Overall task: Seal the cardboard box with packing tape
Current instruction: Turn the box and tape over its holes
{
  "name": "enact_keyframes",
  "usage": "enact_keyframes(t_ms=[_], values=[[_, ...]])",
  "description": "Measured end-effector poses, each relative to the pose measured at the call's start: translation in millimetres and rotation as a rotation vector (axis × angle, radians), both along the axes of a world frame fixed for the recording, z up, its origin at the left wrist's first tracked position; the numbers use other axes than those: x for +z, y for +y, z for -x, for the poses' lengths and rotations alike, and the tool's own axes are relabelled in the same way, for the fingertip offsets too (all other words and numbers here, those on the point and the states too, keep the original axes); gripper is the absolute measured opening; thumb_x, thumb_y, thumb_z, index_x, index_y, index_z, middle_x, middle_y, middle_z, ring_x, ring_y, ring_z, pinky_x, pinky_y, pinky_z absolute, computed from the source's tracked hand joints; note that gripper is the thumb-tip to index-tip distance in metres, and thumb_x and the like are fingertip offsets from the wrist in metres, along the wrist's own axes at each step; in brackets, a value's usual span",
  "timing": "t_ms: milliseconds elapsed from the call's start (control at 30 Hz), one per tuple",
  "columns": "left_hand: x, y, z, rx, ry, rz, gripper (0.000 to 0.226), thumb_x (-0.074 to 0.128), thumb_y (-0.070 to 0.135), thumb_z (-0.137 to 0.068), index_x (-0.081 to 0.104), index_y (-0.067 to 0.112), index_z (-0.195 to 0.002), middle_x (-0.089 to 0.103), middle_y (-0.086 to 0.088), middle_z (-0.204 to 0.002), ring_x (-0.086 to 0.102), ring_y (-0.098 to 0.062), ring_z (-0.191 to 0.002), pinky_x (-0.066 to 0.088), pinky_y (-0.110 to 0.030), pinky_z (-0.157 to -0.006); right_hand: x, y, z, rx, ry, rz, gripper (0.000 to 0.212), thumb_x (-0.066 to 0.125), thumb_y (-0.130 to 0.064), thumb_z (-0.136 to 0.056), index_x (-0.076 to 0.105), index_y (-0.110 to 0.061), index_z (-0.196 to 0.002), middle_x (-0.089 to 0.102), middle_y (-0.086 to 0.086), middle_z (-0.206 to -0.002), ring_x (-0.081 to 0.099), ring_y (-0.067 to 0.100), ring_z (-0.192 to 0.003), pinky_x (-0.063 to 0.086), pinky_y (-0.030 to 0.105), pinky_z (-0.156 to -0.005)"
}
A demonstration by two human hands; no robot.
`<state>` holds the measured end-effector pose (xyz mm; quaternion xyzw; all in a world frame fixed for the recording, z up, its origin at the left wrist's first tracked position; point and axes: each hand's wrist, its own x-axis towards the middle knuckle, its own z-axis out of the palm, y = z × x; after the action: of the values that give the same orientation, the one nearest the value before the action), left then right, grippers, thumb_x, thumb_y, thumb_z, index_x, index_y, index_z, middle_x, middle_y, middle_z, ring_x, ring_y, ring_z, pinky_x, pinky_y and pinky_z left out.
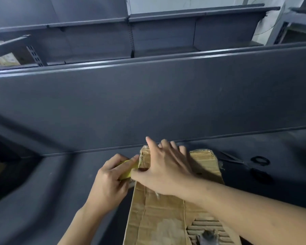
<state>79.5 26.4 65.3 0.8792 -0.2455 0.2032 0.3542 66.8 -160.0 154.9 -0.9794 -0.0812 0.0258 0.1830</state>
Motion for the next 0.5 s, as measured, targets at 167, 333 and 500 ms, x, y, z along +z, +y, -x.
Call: enact_keyframes(t_ms=[167,333,500], values=[[14,5,-3,0.07,-0.007,0.174,0.085,0.056,-0.012,-0.066,0.059,0.028,-0.141,0.062,0.004,-0.091,0.06,-0.011,-0.077,0.045,-0.014,-0.067,10,-19,-15,0.068,-0.009,-0.211,0.096,0.048,-0.071,-0.055,0.036,-0.043,-0.147,0.048,-0.008,-0.126,0.038,0.017,-0.127,0.028,0.043,-0.112],[61,-17,0,0.142,0.035,0.646,0.065,0.066,0.005,-0.079,0.055,0.039,-0.134,0.069,0.033,-0.103,0.066,0.008,-0.094,0.05,-0.008,-0.084,24,-58,-37,0.22,0.043,-0.858,0.071,0.064,-0.032,-0.069,0.054,-0.032,-0.14,0.063,0.001,-0.125,0.056,0.007,-0.12,0.041,0.03,-0.11],[97,-52,-7,0.009,0.031,0.674,0.047,0.071,0.016,-0.087,0.063,0.027,-0.131,0.073,0.009,-0.123,0.068,-0.009,-0.116,0.054,-0.022,-0.093,10,-79,-43,0.239,0.039,-1.17,0.07,0.049,-0.008,-0.069,0.054,-0.023,-0.137,0.071,-0.006,-0.103,0.063,0.01,-0.096,0.048,0.016,-0.086]])
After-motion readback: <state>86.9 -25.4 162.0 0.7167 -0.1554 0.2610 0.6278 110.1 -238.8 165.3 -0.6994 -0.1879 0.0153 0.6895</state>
